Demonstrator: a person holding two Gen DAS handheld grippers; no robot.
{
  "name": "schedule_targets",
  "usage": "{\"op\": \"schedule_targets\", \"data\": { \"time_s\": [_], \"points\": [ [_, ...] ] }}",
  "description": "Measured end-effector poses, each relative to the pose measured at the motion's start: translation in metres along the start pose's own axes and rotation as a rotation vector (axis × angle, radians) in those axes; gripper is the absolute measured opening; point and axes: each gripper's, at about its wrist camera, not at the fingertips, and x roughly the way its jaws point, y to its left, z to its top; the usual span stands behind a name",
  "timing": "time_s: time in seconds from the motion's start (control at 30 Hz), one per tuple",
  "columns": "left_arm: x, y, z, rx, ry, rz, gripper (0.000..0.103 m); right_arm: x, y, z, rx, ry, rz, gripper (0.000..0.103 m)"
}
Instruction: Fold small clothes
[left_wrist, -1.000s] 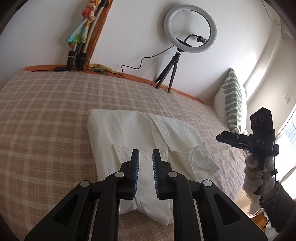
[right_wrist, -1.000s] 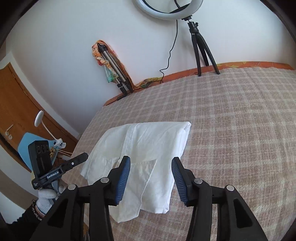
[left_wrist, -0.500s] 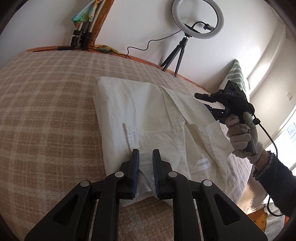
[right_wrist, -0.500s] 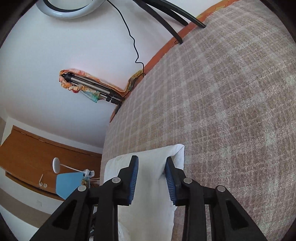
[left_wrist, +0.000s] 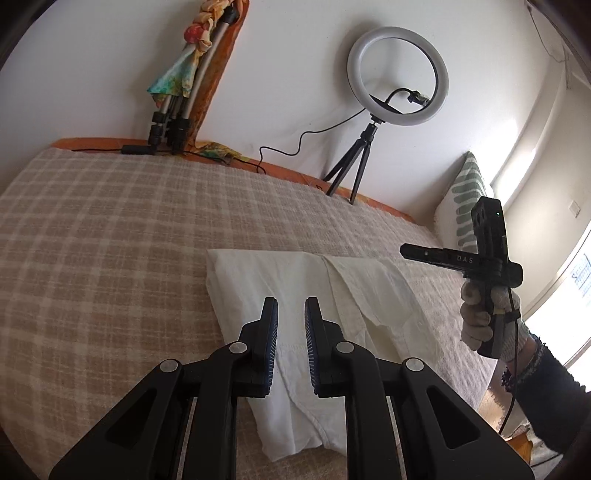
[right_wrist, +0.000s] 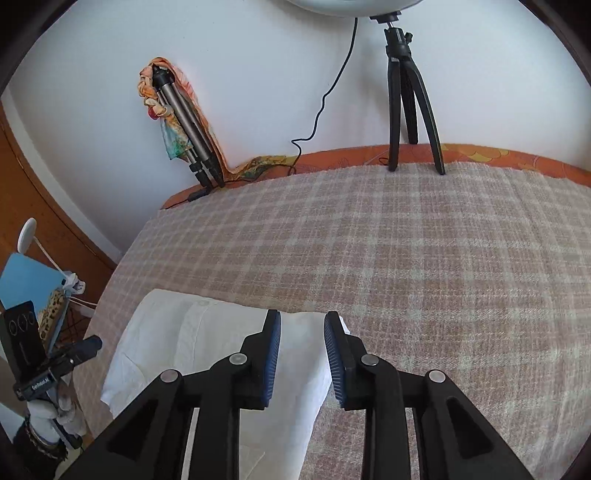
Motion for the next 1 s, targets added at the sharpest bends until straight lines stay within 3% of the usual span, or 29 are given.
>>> {"op": "schedule_targets", "data": {
  "time_s": [0.07,0.17,0.4,0.47,0.5,0.63,0.73,0.8,0.87,0.9,0.93,1.0],
  "points": [
    [0.014,0.003,0.013,0.009,-0.006,0.055,0.013,-0.006,0.013,0.001,-0.044,-0.025,-0.036,0.027],
    [0.039,0.010,0.018,-0.017,0.012,0.070,0.013,-0.005,0.030,0.001,-0.098,-0.041,0.001,0.027],
    [0.076,0.026,-0.001,-0.021,0.105,0.169,0.013,0.038,0.024,-0.012,-0.077,0.061,0.002,0.027],
    [0.076,0.030,-0.005,-0.028,0.092,0.167,0.013,0.048,0.016,-0.016,-0.060,0.081,-0.021,0.027],
    [0.076,0.029,-0.005,-0.022,0.095,0.172,0.013,0.054,0.014,-0.018,-0.064,0.095,-0.038,0.021],
    [0.069,0.029,0.001,-0.007,0.103,0.215,0.013,0.056,0.010,-0.019,-0.095,0.111,-0.144,0.021],
    [0.049,0.042,0.003,-0.089,0.070,0.184,0.013,0.031,0.001,-0.017,-0.056,0.059,-0.164,0.036],
    [0.033,0.050,0.001,-0.162,0.043,0.117,0.016,0.013,-0.011,-0.019,0.006,0.039,-0.122,0.040],
    [0.020,0.055,-0.002,-0.217,0.025,0.075,0.033,-0.002,-0.022,-0.026,0.081,0.034,-0.032,0.046],
    [0.016,0.058,-0.004,-0.247,0.026,0.054,0.044,-0.008,-0.027,-0.031,0.111,0.031,0.005,0.054],
    [0.012,0.061,-0.006,-0.286,0.027,0.027,0.048,-0.013,-0.031,-0.037,0.139,0.029,0.038,0.061],
    [0.011,0.066,-0.013,-0.356,0.043,-0.037,0.048,-0.016,-0.038,-0.049,0.193,0.040,0.089,0.062]
  ]
}}
